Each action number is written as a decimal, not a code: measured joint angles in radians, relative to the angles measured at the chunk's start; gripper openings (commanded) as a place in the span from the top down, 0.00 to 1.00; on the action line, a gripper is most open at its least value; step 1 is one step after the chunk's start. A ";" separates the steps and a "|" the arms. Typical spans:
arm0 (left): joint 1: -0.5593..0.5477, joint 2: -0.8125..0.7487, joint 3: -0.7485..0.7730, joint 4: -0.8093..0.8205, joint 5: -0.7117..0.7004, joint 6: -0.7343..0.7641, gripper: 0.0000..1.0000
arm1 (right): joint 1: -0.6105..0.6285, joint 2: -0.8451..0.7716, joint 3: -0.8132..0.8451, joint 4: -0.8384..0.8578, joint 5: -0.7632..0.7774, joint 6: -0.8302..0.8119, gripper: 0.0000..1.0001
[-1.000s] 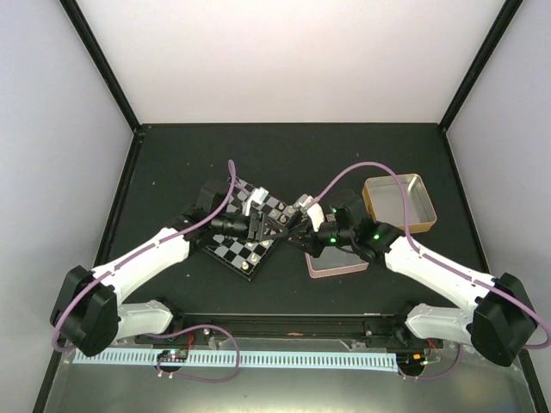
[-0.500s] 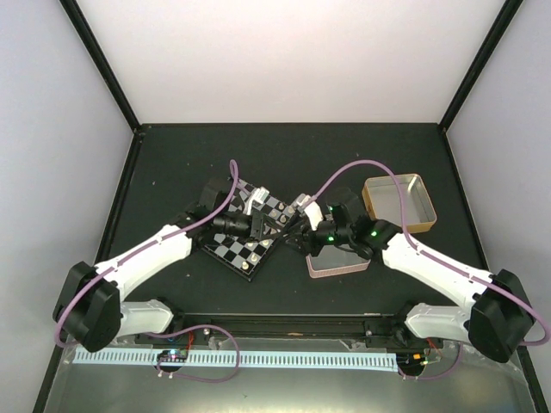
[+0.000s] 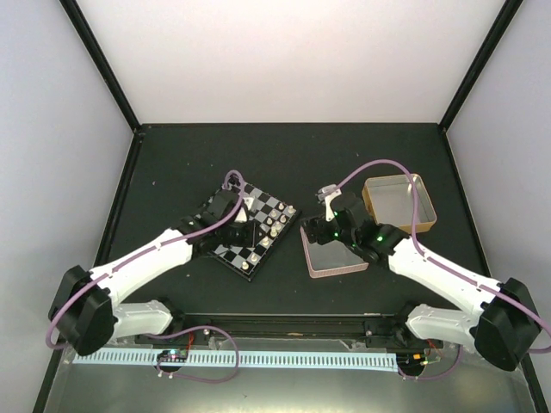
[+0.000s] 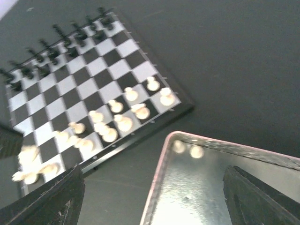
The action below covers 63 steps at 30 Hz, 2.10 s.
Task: Set up the chess pieces on the board
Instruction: Place the chess piece on the chessboard.
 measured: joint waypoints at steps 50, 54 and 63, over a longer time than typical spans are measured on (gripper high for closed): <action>-0.148 0.282 0.008 -0.002 -0.362 0.080 0.73 | 0.000 0.078 -0.006 -0.061 0.211 0.138 0.19; -0.148 0.281 0.008 -0.003 -0.361 0.080 0.67 | 0.000 0.078 -0.006 -0.062 0.210 0.146 0.21; -0.148 0.184 0.008 -0.014 -0.356 0.076 0.61 | -0.028 0.103 -0.006 -0.066 0.156 0.215 0.55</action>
